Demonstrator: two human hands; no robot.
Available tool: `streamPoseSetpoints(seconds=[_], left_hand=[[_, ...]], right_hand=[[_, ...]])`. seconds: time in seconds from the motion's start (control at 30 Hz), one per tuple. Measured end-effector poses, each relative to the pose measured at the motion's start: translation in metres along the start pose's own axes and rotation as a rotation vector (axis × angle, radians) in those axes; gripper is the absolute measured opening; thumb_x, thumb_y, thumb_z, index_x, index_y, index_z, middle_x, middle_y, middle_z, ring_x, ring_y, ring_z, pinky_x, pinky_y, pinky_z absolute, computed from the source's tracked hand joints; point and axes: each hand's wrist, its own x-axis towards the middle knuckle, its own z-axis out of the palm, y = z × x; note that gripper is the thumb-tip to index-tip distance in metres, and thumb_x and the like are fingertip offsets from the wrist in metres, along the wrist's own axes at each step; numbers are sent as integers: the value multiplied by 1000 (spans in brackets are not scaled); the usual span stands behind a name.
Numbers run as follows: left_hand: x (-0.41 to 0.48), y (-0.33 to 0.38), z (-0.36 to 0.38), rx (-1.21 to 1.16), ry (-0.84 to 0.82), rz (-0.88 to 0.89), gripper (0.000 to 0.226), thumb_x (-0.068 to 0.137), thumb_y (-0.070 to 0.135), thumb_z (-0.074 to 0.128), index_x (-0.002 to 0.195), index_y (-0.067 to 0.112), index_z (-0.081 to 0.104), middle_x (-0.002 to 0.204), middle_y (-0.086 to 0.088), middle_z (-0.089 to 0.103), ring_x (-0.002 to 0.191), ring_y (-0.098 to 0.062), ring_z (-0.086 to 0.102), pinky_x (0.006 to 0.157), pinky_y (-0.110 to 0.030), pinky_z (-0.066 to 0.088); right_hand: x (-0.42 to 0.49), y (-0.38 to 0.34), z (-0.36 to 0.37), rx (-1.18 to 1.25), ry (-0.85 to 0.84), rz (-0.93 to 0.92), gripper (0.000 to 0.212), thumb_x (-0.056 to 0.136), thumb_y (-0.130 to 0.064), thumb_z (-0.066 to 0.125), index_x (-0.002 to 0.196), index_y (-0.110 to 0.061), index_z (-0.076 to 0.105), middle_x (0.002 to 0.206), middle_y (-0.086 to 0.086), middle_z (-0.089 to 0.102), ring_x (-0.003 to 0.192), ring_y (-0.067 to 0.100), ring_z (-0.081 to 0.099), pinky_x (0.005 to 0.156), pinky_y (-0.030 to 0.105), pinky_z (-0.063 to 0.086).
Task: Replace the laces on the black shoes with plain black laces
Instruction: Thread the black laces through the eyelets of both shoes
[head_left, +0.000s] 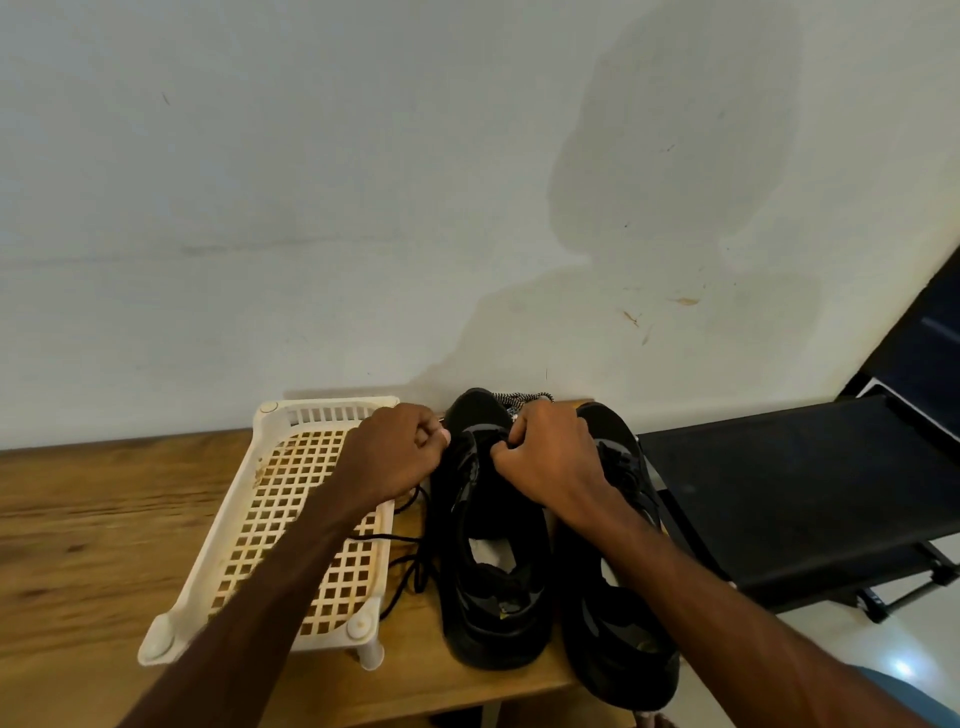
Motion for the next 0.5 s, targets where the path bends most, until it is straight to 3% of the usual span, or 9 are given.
streamPoseSetpoints(seconds=[0.03,0.1,0.2,0.27,0.33,0.4,0.5], left_hand=[[0,2,-4,-190,-84,-13,25,100,33,60,82,23,74,69,7,67,64,-14,63,64,-26,47],[-3,11,-17,-633,-235,-27,33,104,30,54,84,17,77,66,0,60,50,-13,49,52,-25,42],[-7,26,-35,-1052,-236,56,28,104,29,54,112,15,76,85,-4,69,51,-7,44,46,-19,38],[-6,32,-41,-1186,-199,94,30,102,24,57,129,18,69,110,-10,75,55,-7,51,47,-16,43],[-5,35,-42,-1205,-176,78,38,101,19,59,138,19,61,123,-14,72,53,-7,53,44,-15,43],[-4,35,-41,-1176,-149,22,41,101,17,60,142,18,54,124,-12,72,47,-7,50,40,-15,41],[-2,27,-45,-1276,-100,-83,34,101,14,57,134,12,51,125,-12,72,45,-6,48,39,-13,39]], right_hand=[[0,1,1,-8,-1,-11,23,82,-24,67,69,-5,70,60,5,65,60,19,67,49,25,46],[0,-1,-1,16,51,-82,25,90,-30,67,76,-11,72,67,-1,69,62,14,65,52,22,44],[-2,-12,-10,374,139,-232,21,98,-29,65,87,-15,77,78,-6,73,71,7,68,65,23,50],[-5,-22,-16,772,-17,-205,28,104,-28,58,95,-11,78,85,0,78,83,13,74,78,32,60],[-10,-32,-20,1066,-274,-102,39,108,-30,45,107,-6,75,96,7,79,97,23,75,91,39,58],[-15,-36,-21,1130,-451,-50,44,109,-35,43,113,-1,72,97,12,78,98,28,75,93,38,58],[-17,-33,-25,1103,-495,-58,32,103,-26,58,112,1,73,73,4,68,72,19,67,76,28,58]])
